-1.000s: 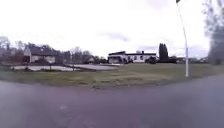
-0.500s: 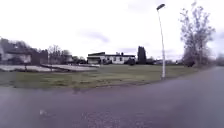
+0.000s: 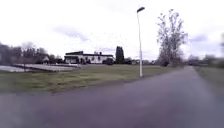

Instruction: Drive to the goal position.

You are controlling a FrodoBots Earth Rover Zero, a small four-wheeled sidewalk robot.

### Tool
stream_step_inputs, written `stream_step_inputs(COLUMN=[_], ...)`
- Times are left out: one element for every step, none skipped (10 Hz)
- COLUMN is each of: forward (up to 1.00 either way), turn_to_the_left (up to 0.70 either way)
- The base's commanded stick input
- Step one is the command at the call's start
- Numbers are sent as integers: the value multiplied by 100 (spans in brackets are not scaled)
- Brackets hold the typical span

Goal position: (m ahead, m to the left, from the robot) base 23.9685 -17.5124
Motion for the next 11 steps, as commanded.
stream_step_inputs(forward=[0,0,0,0,0,0,0,0,0,0,0], turn_to_the_left=[-100,-100,-100,-100,-100,-100,0,0,0,0,0])
